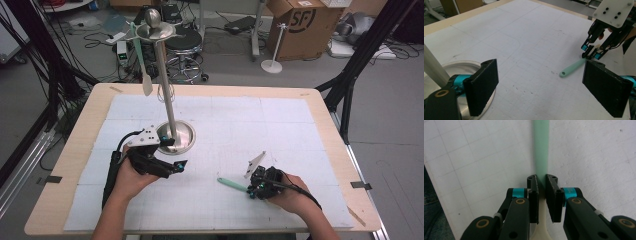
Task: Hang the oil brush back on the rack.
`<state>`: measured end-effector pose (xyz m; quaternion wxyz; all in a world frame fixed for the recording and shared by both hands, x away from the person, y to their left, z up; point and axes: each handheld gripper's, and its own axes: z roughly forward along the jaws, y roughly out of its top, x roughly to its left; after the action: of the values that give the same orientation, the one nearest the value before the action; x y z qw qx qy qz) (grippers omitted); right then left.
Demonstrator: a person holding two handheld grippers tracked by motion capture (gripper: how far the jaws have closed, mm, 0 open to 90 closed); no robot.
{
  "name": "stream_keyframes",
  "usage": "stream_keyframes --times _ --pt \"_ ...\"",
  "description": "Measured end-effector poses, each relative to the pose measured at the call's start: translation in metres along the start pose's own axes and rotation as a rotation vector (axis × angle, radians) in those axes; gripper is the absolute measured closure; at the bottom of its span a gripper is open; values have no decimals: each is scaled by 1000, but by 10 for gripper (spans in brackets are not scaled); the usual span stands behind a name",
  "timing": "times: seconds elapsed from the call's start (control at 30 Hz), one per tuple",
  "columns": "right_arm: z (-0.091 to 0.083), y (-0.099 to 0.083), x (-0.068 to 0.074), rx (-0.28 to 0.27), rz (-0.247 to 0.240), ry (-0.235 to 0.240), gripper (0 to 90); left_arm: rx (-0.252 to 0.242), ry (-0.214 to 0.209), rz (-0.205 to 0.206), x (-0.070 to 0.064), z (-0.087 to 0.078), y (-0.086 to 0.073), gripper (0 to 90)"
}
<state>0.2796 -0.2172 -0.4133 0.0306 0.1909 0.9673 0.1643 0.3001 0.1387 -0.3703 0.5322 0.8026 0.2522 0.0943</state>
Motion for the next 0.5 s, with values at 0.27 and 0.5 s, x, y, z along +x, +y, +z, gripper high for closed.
stream_keyframes --times 0.27,0.5 --pt "-7 -1 -7 -245 53 25 820 1 2 1 1 -1 0 141" --pt "-23 2 -17 -418 76 57 820 -8 0 -3 1 -3 0 141"
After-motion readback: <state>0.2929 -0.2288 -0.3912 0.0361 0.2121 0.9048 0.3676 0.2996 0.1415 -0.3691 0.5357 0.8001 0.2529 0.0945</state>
